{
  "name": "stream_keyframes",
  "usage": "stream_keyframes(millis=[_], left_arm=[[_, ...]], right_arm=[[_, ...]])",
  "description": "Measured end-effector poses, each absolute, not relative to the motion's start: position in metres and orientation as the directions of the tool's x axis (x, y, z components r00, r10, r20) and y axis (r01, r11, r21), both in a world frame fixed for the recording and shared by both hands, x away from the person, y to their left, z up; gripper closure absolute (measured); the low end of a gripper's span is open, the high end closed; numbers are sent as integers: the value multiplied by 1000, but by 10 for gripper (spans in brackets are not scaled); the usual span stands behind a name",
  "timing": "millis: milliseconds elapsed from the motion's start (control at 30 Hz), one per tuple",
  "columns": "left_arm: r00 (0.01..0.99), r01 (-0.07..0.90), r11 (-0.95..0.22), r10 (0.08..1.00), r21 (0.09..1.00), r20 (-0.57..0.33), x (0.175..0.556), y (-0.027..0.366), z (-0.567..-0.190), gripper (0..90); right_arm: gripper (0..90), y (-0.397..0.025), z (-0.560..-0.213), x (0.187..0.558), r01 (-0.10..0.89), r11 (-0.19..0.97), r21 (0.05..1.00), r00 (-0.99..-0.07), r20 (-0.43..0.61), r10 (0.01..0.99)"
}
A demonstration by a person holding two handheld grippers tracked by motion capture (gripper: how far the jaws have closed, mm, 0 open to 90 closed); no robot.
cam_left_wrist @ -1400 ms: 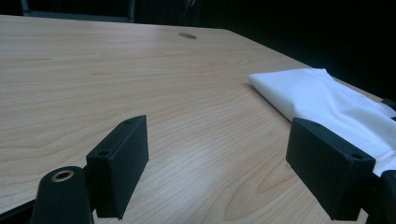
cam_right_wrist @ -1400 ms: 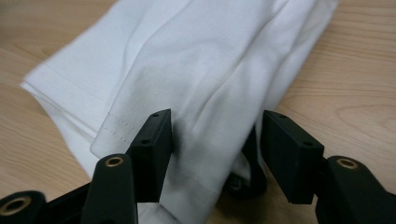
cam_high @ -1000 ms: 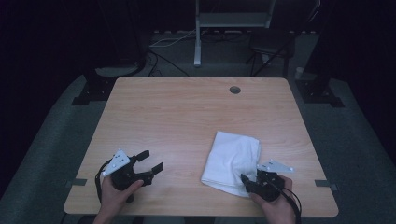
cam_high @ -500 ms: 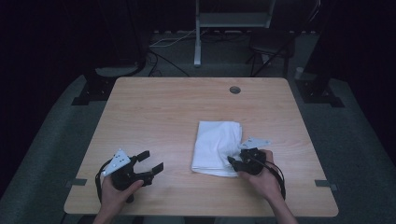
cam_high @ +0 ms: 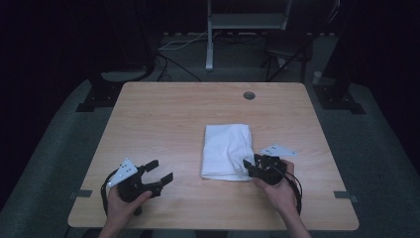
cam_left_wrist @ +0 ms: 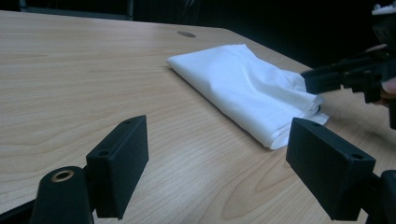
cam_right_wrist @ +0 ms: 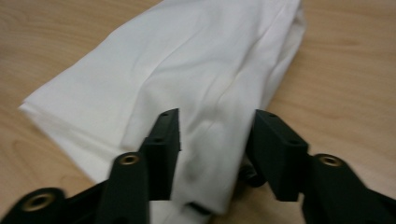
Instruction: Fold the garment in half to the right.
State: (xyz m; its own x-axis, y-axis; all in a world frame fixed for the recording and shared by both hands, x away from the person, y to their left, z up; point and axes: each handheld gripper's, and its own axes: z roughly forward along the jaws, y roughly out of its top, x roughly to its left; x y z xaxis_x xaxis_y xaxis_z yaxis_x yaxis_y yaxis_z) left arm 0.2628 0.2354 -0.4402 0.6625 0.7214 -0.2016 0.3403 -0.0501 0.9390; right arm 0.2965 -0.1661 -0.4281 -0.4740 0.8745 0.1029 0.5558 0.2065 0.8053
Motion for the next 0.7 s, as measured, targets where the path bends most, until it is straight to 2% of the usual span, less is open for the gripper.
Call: stream_keyframes(millis=[167,233,400,700], left_arm=[[661,339,-51,724,939,-199,263,235,-440,207],[661,343,-50,723,938,-203,263,235,-440,207],[658,345,-44,723,937,-209,263,236,-440,207],[658,344,-48,725,938,-204,263,236,-440,207]], right_arm=[[764,-163,-439,302,578,209,789,-457,102,883],[805,-164,-438,305,582,211,785,-454,99,885],[837,-172,-430,303,584,171,793,-428,122,895],[829,-179,-436,301,614,141,777,-397,150,906]])
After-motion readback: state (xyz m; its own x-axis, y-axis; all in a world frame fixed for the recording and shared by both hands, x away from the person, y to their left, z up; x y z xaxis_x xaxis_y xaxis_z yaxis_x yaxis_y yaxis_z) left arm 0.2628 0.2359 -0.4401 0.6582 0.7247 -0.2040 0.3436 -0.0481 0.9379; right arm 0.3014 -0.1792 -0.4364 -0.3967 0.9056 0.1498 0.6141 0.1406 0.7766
